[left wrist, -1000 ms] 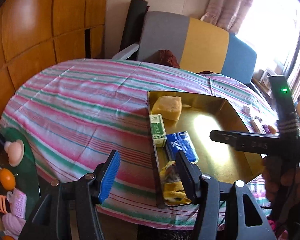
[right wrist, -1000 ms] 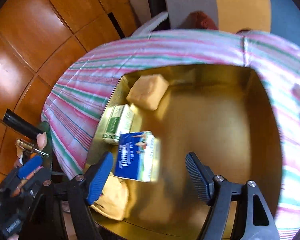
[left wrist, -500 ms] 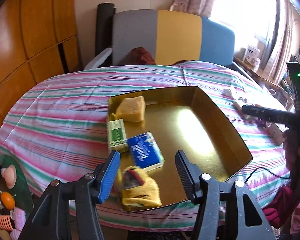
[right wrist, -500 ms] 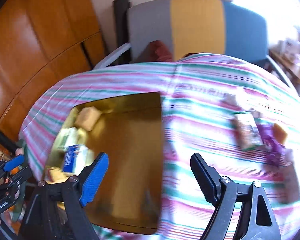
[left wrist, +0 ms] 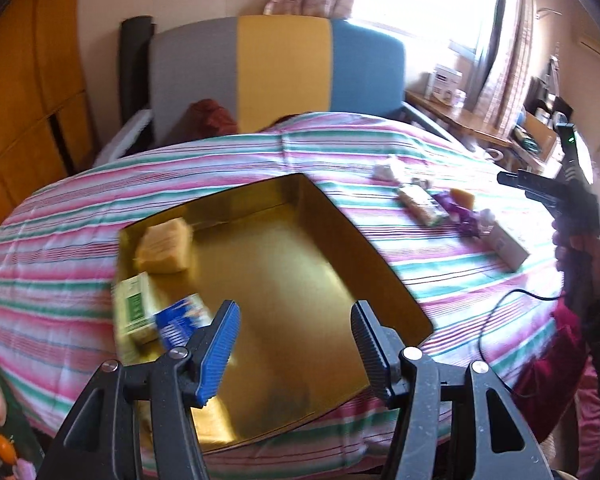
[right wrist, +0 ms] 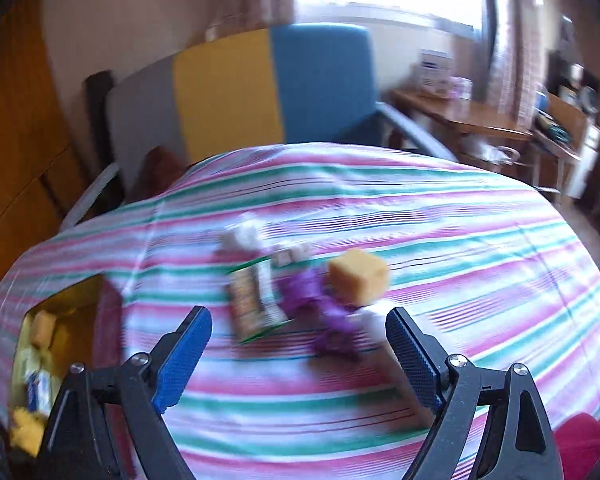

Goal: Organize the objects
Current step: 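Move both tools back toward the white plastic bag on the table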

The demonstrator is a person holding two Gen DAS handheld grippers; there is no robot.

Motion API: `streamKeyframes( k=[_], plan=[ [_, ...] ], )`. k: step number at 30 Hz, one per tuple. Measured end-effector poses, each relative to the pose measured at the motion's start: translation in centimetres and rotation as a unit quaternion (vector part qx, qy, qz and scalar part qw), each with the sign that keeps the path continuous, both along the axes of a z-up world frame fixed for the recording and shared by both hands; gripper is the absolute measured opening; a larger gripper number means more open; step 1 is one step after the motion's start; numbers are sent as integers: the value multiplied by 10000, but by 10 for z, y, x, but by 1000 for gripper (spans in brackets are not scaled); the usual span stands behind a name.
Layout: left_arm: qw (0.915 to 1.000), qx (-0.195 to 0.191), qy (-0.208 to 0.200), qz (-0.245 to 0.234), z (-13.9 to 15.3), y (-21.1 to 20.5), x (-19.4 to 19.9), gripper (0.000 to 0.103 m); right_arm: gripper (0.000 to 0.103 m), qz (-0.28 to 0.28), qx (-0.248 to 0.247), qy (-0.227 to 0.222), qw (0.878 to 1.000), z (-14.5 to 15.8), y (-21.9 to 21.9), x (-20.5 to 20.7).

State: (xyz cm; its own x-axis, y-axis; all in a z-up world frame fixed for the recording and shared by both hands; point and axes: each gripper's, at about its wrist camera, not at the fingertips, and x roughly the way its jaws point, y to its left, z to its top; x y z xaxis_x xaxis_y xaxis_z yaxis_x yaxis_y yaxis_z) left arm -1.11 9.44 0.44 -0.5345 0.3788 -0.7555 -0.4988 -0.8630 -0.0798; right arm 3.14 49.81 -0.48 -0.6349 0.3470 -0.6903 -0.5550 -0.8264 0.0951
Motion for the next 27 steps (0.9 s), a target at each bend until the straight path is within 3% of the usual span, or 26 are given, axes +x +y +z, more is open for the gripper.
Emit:
streamKeyframes(
  k=[4,7,14,18,27],
  plan=[
    [9993,23,-183,-327,1,32,-7,61,89,-634,-255,250,9973,-15,45,21],
    [9981,51,-381,-491,-2,56,-12,63,89,-1026,-878,338,9903,-27,69,31],
    [9935,90,-789,-818,-11,123,-33,63,91,-1117,-1319,640,9829,-27,78,41],
    [9922,-101,-843,-907,-15,156,-49,63,92,-1124,-1503,640,9801,-31,79,43],
    [9877,-3,-1252,-936,-30,225,-123,63,93,-965,-1678,770,9781,-30,77,45]
  ],
)
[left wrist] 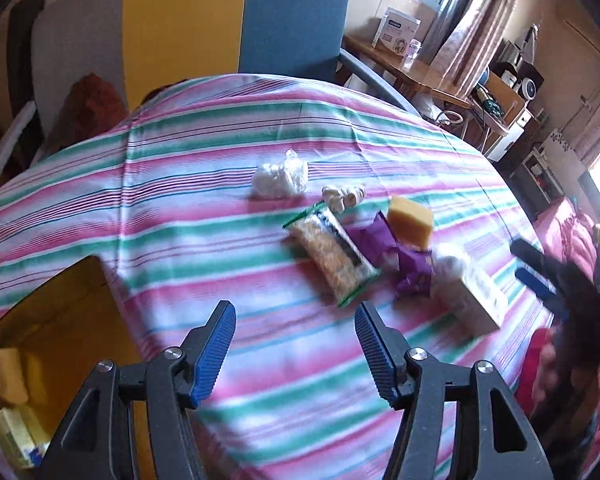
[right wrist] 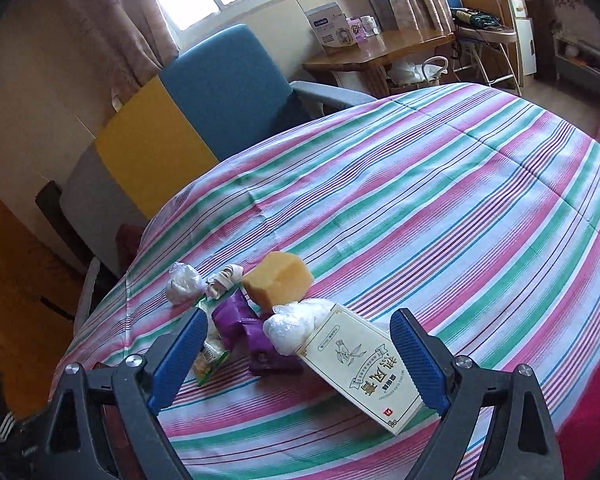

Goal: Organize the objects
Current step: 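Move both tools back toward the white plastic bag on the table, then grasp the white plastic bag with the left tool and lift it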

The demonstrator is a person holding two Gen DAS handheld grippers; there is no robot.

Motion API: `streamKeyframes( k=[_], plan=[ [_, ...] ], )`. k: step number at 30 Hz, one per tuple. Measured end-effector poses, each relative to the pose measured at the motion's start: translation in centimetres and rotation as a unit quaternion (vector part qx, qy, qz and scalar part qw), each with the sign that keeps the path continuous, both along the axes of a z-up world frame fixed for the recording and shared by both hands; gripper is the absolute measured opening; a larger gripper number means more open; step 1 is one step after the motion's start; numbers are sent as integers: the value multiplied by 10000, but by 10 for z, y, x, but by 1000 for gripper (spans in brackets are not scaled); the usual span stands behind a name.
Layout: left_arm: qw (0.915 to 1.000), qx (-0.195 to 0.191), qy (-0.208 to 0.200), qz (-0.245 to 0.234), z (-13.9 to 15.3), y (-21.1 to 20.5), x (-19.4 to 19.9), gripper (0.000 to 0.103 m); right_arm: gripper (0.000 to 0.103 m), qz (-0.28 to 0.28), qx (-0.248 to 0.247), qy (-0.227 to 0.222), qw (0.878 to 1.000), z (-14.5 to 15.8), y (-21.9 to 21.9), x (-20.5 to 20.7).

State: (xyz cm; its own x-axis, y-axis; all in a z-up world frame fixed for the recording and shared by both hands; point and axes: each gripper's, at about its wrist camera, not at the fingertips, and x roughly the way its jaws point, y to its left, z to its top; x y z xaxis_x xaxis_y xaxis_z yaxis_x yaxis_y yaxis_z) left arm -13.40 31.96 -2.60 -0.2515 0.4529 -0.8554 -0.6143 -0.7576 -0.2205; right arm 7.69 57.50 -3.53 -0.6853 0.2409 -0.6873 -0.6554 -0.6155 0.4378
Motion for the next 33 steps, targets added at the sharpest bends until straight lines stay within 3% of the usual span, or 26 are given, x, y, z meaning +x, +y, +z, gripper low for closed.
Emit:
streamKeyframes(
  k=[5,11,20,22,23,25,26,33],
  plan=[
    [9995,80,-281,146,-16,37,-44,71,94,1,-229,82,9997,-4,5,2],
    [9990,-355,253,-134,-32,89,-79,82,94,60,-487,186,9986,-8,8,2],
    [9963,-764,355,-166,-71,126,-122,82,95,194,-646,264,9974,-11,9,-1],
    [9968,-755,230,-120,-79,129,-130,77,95,194,-670,261,9972,-12,10,-2],
    [9969,-772,126,-84,-83,129,-132,61,95,194,-671,257,9972,-13,10,-2],
    [9972,-738,-89,2,-92,127,-135,50,95,186,-634,232,9975,-13,11,-2],
    [9971,-762,-13,48,-92,124,-134,41,95,183,-617,224,9977,-12,11,-2],
    [9988,-492,42,11,-74,88,-108,39,95,116,-553,237,9981,-12,14,-1]
  ],
)
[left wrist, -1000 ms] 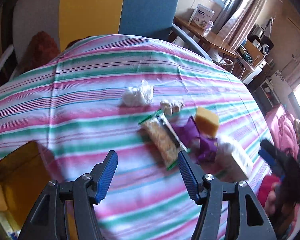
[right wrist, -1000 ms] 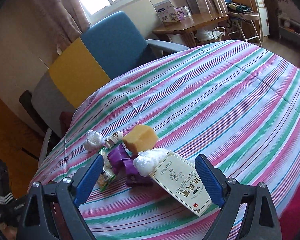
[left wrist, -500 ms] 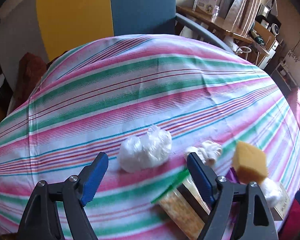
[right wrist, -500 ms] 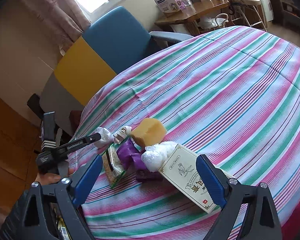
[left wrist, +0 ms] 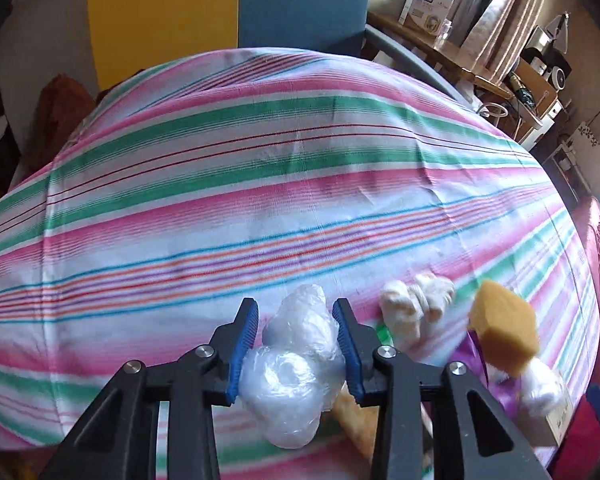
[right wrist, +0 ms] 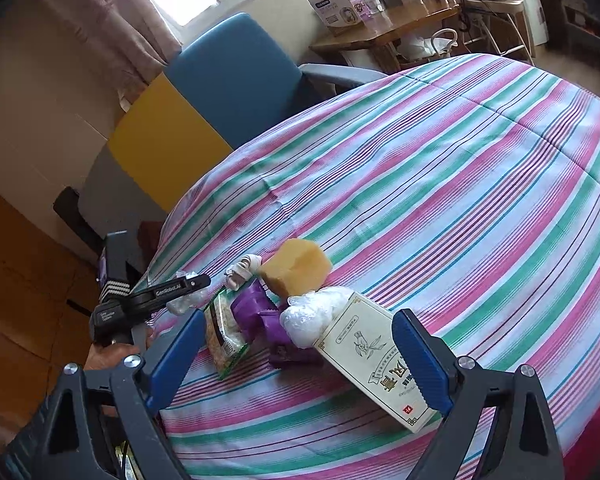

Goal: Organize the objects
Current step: 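Grasp the white plastic bag with the left tool and lift it, then drop the bag into the tray with the left tool while the right tool grasps the white box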

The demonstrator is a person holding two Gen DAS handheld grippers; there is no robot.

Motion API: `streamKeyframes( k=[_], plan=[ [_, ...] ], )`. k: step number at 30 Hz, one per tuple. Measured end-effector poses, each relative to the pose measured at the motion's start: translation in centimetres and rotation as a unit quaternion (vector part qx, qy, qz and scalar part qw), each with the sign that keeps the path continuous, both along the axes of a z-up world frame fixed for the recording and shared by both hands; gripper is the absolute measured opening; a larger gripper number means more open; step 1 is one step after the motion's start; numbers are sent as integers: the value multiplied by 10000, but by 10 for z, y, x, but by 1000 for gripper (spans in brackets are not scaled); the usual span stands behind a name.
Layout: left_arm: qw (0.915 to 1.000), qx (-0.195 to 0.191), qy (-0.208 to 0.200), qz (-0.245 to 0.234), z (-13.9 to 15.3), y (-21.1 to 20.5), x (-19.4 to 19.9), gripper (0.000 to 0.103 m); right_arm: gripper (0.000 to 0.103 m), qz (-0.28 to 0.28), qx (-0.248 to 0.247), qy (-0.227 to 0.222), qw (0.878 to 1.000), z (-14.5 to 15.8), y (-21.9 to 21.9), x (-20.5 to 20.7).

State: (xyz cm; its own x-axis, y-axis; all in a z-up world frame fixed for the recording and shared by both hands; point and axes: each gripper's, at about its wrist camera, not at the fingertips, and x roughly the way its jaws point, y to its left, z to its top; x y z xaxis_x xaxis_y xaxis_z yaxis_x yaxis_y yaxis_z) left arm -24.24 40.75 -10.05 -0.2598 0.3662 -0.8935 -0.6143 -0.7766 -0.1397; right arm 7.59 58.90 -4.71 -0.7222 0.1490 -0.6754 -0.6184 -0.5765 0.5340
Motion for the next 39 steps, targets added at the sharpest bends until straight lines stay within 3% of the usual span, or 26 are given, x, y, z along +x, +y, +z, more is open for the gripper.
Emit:
streamKeyframes(
  k=[10,19,28,33,34,36,37,39],
  plan=[
    [9975,554,-163,-408,54,-46,85,39,91,-473,16,53,9989,0,13,13],
    [9934,945,-176,-621,86,-108,160,39,90,-357,262,-535,9976,-7,10,0],
    [9914,1225,-428,-143,82,-191,187,39,94,-197,133,-1309,9911,-27,10,-11],
    [9887,1385,-506,282,78,-241,193,39,94,306,513,-1931,9794,-37,-12,-30],
    [9879,1420,-508,370,78,-250,194,39,92,460,538,-2060,9760,-42,-17,-34],
    [9857,1500,-499,591,79,-271,195,39,73,617,716,-2387,9665,-49,-26,-41],
    [9841,1551,-482,719,79,-282,195,39,57,639,840,-2524,9618,-50,-29,-42],
    [9817,1600,-442,932,78,-301,197,39,53,663,910,-2604,9589,-52,-30,-42]
  ],
)
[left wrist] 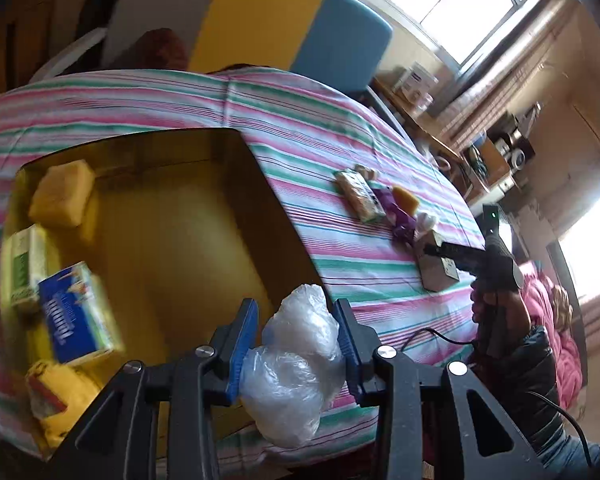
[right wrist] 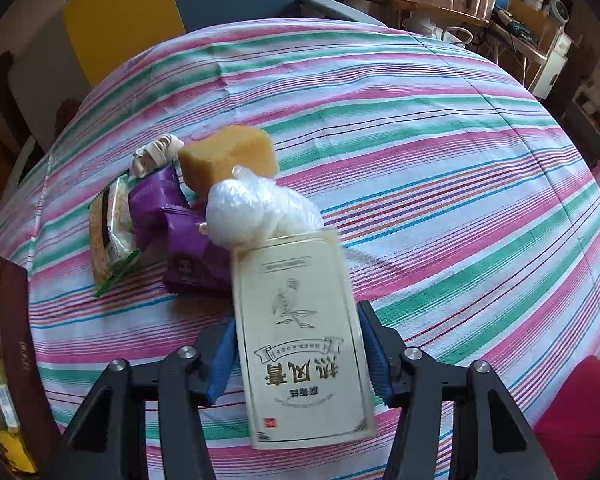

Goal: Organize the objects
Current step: 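Drop the bag into the tray with the left tool while the right tool grasps the white box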

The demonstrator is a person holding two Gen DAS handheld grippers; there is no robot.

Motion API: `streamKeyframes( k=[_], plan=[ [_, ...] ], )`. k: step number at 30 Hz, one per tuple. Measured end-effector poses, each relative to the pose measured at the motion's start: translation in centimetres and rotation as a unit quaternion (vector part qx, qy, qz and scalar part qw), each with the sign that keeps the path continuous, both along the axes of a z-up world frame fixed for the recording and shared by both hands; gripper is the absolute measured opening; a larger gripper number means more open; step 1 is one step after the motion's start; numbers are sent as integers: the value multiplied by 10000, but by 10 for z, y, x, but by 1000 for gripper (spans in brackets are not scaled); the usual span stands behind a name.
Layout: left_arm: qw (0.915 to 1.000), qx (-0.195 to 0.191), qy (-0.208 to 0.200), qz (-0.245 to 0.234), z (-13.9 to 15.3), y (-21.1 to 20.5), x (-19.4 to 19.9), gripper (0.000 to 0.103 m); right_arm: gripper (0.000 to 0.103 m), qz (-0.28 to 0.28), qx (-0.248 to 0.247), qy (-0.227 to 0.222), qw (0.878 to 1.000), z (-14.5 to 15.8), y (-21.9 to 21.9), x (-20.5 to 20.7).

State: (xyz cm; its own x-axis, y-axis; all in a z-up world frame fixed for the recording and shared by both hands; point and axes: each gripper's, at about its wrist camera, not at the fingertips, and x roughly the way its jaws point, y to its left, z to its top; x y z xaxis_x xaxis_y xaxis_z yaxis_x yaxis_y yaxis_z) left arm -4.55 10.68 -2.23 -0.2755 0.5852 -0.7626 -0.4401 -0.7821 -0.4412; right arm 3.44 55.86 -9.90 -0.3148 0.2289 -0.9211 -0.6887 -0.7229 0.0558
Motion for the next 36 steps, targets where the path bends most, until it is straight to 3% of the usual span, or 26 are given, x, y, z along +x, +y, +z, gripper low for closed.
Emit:
streamKeyframes(
  k=[6,10,14,19,23,28,30,36],
  plan=[
    [9963,125,23,855,0,-69,2,39,52,62,132,-64,9999,-1,-3,-3],
    [9878,175,158,1541,10,-122,2,39,52,128,162,-94,9997,0,-6,-5],
    [9821,346,98,1848,11,-145,-2,39,52,189,193,-105,9996,1,-10,-7],
    [9910,110,53,1336,-2,-112,1,39,52,238,149,-84,9996,0,-11,-9],
    [9952,-319,-9,920,-22,-81,-4,39,52,321,167,-78,9993,-1,-14,-10],
    [9931,-753,-340,833,-58,-72,-6,39,52,318,181,-70,9993,-2,-14,-11],
    [9915,-905,-422,832,-67,-72,-5,44,52,323,180,-71,9993,-3,-14,-11],
    [9914,-825,-475,902,-67,-80,0,55,52,288,141,-56,9995,-2,-13,-9]
  ],
)
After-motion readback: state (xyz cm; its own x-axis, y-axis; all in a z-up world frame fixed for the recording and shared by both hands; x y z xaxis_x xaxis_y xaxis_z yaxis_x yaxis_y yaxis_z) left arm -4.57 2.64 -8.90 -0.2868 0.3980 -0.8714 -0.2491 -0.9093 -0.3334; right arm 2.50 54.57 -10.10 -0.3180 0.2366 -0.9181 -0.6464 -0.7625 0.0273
